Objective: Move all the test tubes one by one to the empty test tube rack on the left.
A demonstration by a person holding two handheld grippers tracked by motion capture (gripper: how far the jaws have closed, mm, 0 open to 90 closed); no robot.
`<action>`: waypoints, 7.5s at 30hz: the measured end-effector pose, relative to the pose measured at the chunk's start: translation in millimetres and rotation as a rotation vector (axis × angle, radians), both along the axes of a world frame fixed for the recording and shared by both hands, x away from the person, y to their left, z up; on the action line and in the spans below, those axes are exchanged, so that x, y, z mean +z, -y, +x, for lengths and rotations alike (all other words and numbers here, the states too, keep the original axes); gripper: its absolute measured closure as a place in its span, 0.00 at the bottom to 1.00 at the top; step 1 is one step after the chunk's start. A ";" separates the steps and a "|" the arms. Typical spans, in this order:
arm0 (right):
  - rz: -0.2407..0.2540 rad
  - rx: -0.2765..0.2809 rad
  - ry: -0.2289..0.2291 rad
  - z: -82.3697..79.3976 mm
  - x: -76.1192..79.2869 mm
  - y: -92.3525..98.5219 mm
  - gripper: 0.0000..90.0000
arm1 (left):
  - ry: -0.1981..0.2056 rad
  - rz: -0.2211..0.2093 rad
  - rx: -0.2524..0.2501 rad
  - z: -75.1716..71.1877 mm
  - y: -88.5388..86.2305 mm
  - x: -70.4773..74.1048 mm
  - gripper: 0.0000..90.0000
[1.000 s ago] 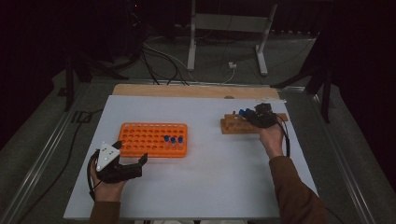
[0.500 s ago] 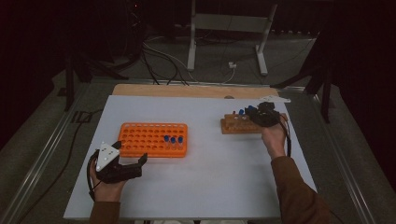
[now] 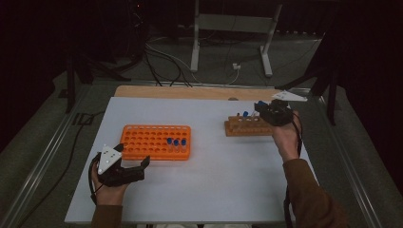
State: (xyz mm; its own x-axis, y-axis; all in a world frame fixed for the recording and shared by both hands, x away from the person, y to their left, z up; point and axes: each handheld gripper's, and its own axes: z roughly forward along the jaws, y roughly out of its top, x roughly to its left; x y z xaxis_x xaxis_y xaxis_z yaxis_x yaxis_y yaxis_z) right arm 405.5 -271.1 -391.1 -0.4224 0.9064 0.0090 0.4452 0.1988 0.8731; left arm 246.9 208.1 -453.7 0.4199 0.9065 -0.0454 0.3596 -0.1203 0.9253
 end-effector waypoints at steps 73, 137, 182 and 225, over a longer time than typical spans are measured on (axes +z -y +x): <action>0.017 0.449 -0.040 -83.6 20.6 -117.2 0.84 | 0.052 -0.022 -0.260 14.9 85.7 28.5 0.04; -0.015 0.412 -0.034 -85.8 2.2 -87.9 0.00 | 0.040 -0.085 -0.254 28.0 81.9 36.4 0.87; 0.042 0.344 -0.034 -85.9 -14.6 -54.1 0.00 | -0.062 0.022 -0.059 54.1 56.4 -21.9 0.87; 0.037 0.359 -0.052 -87.1 -20.8 -55.0 0.00 | -0.140 0.037 -0.119 40.6 41.8 -27.1 0.64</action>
